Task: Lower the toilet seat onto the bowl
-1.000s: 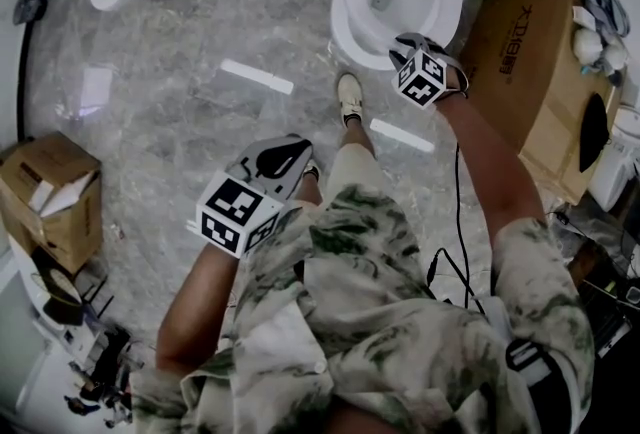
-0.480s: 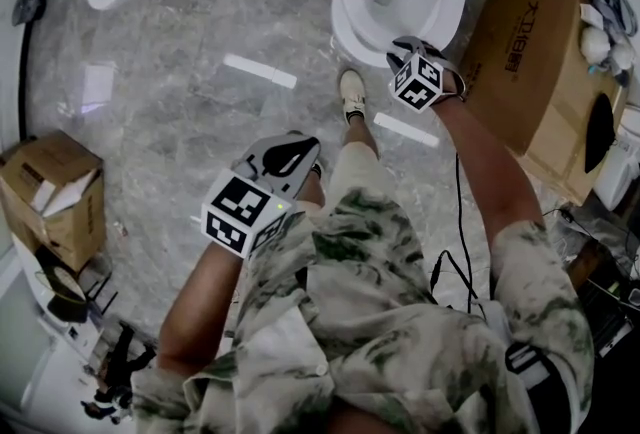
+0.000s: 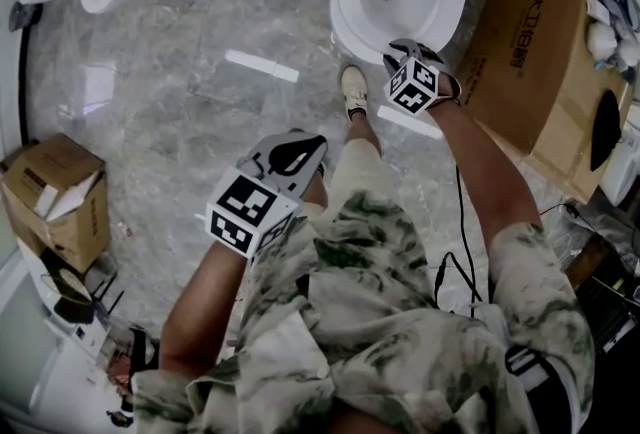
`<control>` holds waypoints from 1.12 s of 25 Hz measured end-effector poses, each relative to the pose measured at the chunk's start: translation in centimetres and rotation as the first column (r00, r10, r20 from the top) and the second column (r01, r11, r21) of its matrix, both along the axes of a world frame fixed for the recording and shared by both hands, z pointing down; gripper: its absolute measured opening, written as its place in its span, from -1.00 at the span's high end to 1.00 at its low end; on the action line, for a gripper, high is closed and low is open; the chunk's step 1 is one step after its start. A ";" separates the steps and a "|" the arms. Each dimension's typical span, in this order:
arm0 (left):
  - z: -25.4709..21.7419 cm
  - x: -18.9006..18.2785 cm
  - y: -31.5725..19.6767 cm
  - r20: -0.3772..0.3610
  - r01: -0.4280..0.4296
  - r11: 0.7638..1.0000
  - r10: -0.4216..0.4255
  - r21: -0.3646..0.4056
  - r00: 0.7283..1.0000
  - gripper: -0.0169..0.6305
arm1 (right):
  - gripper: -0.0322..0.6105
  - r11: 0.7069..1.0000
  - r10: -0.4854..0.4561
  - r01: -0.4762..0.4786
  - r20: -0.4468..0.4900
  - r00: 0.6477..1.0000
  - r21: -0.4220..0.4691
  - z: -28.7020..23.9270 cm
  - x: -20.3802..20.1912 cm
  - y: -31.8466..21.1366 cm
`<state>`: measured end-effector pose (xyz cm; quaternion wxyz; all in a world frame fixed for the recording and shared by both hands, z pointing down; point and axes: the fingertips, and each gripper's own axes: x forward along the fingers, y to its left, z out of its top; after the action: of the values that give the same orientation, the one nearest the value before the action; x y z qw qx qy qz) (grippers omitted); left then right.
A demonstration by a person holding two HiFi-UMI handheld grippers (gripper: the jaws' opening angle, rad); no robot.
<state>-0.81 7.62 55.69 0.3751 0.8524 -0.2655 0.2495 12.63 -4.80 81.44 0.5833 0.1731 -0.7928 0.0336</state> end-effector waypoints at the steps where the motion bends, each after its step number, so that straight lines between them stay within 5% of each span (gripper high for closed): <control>1: 0.2 0.1 -0.1 0.000 -0.001 1.000 0.001 -0.004 1.000 0.88 | 0.49 1.000 0.001 -0.001 0.001 1.000 -0.004 0.2 0.0 0.1; 28: 4.9 -0.3 -4.1 0.014 -0.004 0.999 0.005 -0.053 1.000 0.88 | 0.52 0.995 0.047 -0.047 -0.010 0.999 -0.092 7.8 -0.5 0.9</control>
<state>-1.11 3.48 60.63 0.3952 0.8409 -0.2595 0.2633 12.16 -3.85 89.20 0.5930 0.1646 -0.7838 0.0833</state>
